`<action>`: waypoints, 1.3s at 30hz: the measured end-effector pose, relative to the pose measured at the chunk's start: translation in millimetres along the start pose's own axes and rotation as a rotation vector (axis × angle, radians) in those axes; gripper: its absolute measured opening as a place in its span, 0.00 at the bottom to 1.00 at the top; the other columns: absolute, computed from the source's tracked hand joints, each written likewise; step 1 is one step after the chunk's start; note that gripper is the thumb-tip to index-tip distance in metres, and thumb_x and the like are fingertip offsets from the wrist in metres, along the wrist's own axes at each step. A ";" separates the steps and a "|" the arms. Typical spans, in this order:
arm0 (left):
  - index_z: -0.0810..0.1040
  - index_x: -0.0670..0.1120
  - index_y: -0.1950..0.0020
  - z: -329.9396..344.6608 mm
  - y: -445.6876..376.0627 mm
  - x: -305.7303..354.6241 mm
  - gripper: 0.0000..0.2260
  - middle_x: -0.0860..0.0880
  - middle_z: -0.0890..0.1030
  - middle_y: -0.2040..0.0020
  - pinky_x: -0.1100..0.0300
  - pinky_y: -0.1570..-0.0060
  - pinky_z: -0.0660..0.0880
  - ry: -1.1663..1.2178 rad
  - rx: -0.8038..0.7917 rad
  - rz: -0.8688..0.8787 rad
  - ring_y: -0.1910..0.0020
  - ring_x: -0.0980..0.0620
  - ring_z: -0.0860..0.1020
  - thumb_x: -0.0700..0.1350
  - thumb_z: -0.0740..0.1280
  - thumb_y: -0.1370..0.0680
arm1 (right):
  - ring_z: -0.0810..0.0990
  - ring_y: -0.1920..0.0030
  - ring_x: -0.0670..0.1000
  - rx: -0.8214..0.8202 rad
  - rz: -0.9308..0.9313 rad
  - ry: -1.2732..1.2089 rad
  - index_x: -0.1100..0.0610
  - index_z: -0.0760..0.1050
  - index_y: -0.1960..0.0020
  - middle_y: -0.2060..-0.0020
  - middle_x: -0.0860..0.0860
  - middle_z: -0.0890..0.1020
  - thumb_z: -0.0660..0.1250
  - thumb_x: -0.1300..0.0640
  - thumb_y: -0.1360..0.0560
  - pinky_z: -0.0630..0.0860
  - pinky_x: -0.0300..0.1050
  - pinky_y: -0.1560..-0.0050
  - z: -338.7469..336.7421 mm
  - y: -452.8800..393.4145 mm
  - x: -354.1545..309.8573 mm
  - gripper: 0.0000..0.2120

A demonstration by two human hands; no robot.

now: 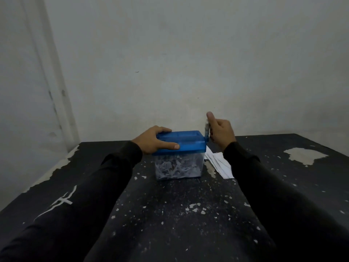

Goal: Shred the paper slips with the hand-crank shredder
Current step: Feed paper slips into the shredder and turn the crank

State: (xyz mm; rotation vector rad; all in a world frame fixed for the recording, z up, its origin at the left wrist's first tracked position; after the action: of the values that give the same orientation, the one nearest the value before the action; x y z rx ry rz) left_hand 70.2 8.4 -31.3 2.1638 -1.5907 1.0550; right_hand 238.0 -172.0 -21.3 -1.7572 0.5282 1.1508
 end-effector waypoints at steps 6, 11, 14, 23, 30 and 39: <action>0.74 0.51 0.26 -3.3 4.9 -8.7 0.41 0.52 0.73 0.32 0.60 0.40 0.68 0.008 -0.007 0.002 0.37 0.52 0.73 0.65 0.77 0.36 | 0.67 0.70 0.51 -0.041 0.221 0.325 0.58 0.67 0.67 0.72 0.53 0.69 0.69 0.51 0.21 0.66 0.43 0.68 12.4 -10.9 80.0 0.20; 0.74 0.51 0.26 -3.2 4.6 -8.4 0.40 0.52 0.73 0.32 0.59 0.40 0.69 0.036 -0.019 0.005 0.39 0.52 0.74 0.64 0.76 0.36 | 0.68 0.71 0.47 -0.001 0.134 0.494 0.59 0.74 0.67 0.72 0.51 0.74 0.68 0.53 0.21 0.67 0.41 0.67 -12.2 8.6 79.3 0.18; 0.74 0.51 0.26 -2.6 5.8 -8.1 0.41 0.53 0.73 0.32 0.59 0.39 0.68 0.036 -0.025 -0.002 0.38 0.52 0.73 0.64 0.76 0.36 | 0.78 0.59 0.51 0.072 0.136 0.686 0.56 0.79 0.58 0.59 0.54 0.84 0.70 0.50 0.21 0.74 0.45 0.54 -35.3 16.8 88.1 0.11; 0.75 0.51 0.27 -4.6 11.1 -10.6 0.38 0.55 0.75 0.35 0.64 0.44 0.68 0.071 -0.006 -0.003 0.45 0.58 0.75 0.61 0.77 0.35 | 0.79 0.39 0.60 -0.081 0.423 1.073 0.54 0.77 0.38 0.40 0.56 0.81 0.75 0.37 0.31 0.77 0.55 0.39 -60.6 19.8 137.4 0.29; 0.77 0.54 0.29 -4.7 10.4 -18.8 0.49 0.55 0.76 0.35 0.60 0.43 0.73 0.129 0.022 0.009 0.42 0.58 0.77 0.74 0.78 0.47 | 0.81 0.45 0.61 -0.089 0.292 1.100 0.61 0.78 0.46 0.46 0.60 0.83 0.66 0.55 0.22 0.77 0.50 0.45 -54.0 19.8 118.2 0.10; 0.76 0.54 0.28 -1.9 10.1 -21.4 0.47 0.54 0.76 0.33 0.57 0.39 0.72 0.145 0.033 0.033 0.40 0.56 0.76 0.73 0.77 0.44 | 0.79 0.40 0.63 -0.050 0.235 1.159 0.62 0.73 0.38 0.40 0.62 0.80 0.60 0.63 0.19 0.76 0.53 0.43 -53.3 25.0 108.7 0.11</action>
State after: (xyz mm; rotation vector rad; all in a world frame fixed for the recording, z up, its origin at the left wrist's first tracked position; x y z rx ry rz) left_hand 57.3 21.2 -46.6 2.0372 -1.5585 1.2259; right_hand 295.1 -216.1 -121.7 -2.3405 1.4045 0.1529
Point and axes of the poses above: each hand's wrist, its own y-axis away from the middle knuckle, its own z-axis out of the palm, x = y × z, the point moved 6 cm from there along -y, towards the middle knuckle
